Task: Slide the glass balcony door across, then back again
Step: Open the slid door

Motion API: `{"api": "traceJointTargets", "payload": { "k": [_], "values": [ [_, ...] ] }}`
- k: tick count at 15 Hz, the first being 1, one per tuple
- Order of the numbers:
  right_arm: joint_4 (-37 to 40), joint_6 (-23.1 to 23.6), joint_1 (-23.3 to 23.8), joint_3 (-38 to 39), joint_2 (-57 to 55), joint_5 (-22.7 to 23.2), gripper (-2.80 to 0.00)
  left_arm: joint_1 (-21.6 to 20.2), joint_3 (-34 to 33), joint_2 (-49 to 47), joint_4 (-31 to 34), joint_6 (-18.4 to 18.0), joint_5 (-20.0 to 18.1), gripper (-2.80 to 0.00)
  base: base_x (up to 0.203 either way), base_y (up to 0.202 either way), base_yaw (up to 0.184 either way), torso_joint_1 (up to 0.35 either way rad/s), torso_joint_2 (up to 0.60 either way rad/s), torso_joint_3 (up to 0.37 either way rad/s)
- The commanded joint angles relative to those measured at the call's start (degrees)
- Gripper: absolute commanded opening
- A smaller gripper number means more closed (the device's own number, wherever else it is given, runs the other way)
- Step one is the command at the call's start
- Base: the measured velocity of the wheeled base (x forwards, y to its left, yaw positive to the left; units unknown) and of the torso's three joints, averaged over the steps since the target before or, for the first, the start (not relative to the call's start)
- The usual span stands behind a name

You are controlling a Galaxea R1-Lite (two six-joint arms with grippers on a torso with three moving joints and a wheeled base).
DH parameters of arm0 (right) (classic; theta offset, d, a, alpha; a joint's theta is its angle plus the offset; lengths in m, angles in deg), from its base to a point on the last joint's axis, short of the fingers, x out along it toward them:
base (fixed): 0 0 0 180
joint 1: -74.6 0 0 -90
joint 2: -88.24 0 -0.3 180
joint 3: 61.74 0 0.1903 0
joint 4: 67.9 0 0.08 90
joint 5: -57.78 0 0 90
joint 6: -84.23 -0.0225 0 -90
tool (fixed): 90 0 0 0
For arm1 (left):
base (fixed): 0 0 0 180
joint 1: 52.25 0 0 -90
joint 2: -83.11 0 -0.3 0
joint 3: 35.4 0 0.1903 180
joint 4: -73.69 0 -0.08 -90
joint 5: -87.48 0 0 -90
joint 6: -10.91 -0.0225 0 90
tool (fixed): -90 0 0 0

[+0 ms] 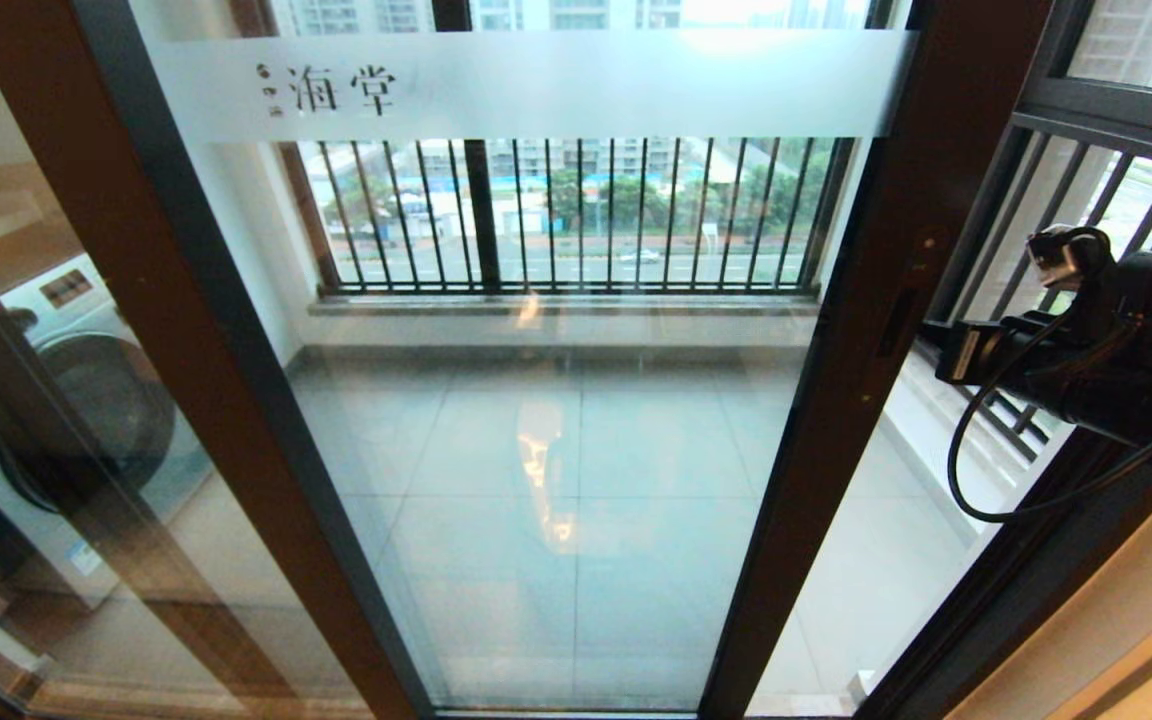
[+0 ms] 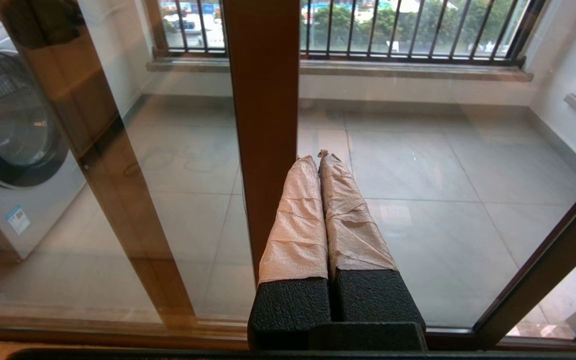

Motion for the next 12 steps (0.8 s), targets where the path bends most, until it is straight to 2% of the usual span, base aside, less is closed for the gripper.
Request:
{"api": "traceJointTargets", "payload": {
  "k": [1,12],
  "values": [
    [-0.1,0.0,-0.3,0.0,-0.1,0.4,-2.8,0.0,-1.9,-0.1,-0.1,0.0,0.0,-2.8,0.0,0.0,0.0,0.0,0.0,0.0],
    [-0.2,-0.1,-1.5,0.4,0.4,0.3,-2.8,0.0,-1.9,-0.1,-0.1,0.0,0.0,-2.8,0.0,0.0,0.0,0.0,0.0,0.0]
  ]
}}
